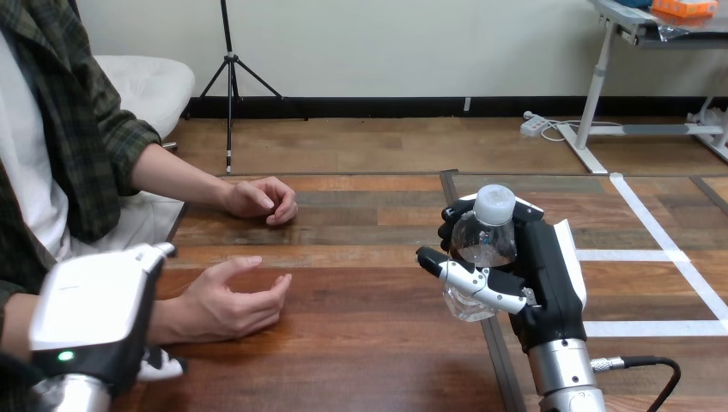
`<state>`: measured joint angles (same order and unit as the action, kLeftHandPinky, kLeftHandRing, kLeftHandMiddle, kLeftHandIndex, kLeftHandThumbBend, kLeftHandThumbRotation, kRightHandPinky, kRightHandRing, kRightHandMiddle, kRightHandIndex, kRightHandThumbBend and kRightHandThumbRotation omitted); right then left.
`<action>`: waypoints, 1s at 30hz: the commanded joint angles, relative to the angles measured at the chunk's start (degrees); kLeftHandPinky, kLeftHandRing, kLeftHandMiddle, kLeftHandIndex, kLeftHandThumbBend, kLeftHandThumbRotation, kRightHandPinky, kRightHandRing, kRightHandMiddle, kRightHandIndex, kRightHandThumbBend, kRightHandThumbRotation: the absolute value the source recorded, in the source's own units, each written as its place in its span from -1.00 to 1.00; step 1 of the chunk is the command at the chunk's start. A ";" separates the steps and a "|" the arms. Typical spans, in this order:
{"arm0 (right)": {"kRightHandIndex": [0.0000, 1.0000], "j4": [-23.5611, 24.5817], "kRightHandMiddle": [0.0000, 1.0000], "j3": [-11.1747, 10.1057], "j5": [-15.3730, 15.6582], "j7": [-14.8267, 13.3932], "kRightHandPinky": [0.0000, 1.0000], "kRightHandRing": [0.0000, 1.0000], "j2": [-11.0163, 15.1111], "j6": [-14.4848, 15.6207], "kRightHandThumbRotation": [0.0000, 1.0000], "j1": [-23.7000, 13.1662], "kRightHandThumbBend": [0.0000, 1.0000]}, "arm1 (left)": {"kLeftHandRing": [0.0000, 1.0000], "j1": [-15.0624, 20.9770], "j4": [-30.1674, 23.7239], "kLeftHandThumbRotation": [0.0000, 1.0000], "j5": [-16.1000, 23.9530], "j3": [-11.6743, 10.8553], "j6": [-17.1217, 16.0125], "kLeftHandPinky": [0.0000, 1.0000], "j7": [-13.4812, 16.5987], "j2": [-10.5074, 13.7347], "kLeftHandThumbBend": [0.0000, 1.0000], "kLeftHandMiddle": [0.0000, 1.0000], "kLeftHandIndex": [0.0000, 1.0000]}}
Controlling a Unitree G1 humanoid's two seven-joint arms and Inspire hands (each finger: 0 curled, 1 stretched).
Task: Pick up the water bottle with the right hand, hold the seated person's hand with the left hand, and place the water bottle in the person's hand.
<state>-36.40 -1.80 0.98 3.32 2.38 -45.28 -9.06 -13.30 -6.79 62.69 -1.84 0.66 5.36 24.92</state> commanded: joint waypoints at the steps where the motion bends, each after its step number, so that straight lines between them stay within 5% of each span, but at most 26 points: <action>1: -0.03 2.45 -0.06 0.02 -0.21 -0.14 -0.23 -0.16 -0.17 -0.50 -1.00 -3.90 0.43 | 0.64 5.10 1.62 -0.91 -0.53 1.86 0.51 0.57 -1.18 2.41 0.78 0.68 0.65; 30: -0.04 2.35 -0.07 -0.73 -1.12 1.06 -0.23 -0.15 0.33 0.18 -1.00 -4.63 0.44 | 0.65 12.80 13.08 -0.85 -1.87 9.30 0.90 0.60 -0.98 3.69 0.75 0.68 0.64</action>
<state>-36.40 -2.09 0.29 4.78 2.50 -44.12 -9.08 -4.94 3.55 60.46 5.24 1.28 3.60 27.33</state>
